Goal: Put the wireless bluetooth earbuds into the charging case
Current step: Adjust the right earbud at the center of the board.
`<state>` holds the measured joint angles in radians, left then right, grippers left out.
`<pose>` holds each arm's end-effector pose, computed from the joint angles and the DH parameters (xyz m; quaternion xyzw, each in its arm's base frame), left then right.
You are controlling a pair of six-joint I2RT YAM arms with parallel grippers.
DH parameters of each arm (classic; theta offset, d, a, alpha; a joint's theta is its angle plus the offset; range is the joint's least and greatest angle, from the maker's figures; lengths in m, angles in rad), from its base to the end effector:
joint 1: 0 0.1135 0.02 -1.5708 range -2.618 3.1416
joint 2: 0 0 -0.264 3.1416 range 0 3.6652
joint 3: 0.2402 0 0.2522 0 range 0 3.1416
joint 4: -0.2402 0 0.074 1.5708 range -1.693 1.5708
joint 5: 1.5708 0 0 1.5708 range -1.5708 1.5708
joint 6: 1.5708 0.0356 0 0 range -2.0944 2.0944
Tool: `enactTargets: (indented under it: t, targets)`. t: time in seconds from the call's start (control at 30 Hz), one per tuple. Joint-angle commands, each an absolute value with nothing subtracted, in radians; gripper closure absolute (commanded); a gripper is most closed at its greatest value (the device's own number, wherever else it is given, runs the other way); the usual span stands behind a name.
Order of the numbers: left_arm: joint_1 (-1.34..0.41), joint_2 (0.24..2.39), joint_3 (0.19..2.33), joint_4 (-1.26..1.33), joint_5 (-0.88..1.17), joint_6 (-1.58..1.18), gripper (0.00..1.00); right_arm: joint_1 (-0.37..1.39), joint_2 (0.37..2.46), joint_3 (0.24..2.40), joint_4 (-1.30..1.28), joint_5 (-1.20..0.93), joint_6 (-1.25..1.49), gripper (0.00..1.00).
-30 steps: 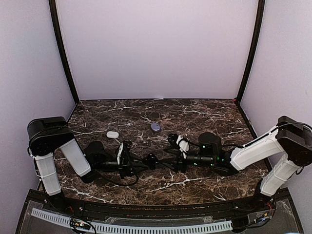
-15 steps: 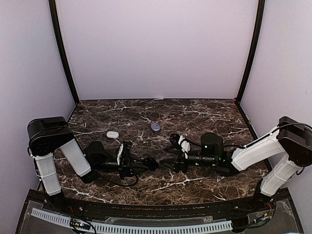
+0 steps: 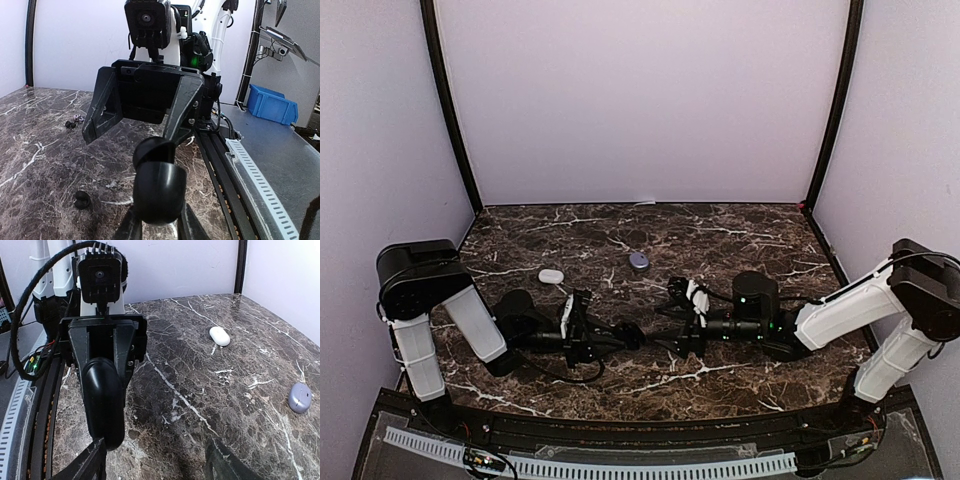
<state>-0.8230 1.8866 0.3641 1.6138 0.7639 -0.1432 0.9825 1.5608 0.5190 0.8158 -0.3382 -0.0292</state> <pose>0.1676 -0.2169 0.1318 0.4681 0.4979 -0.5409 0.4903 0.1553 0.2541 0.1722 -0.4654 0.6238 0.3987 0.4851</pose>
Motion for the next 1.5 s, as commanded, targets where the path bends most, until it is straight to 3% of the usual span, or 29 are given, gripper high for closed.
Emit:
enactTargets:
  t: [0.0, 0.67, 1.07, 1.47]
  targets:
    - [-0.826, 1.882, 0.357, 1.761, 0.762, -0.152, 0.80, 0.978, 1.552, 0.524, 0.858, -0.370, -0.040, 0.33]
    - [-0.797, 1.894, 0.367, 1.752, 0.747, -0.224, 0.80, 0.976, 1.518, 0.498, 0.874, -0.360, -0.031, 0.33]
    - [-0.776, 1.884, 0.351, 1.747, 0.695, -0.224, 0.80, 0.976, 1.465, 0.446, 0.882, -0.242, -0.003, 0.37]
    - [-0.757, 1.862, 0.334, 1.729, 0.651, -0.209, 0.80, 0.952, 1.454, 0.447, 0.750, 0.016, 0.094, 0.51]
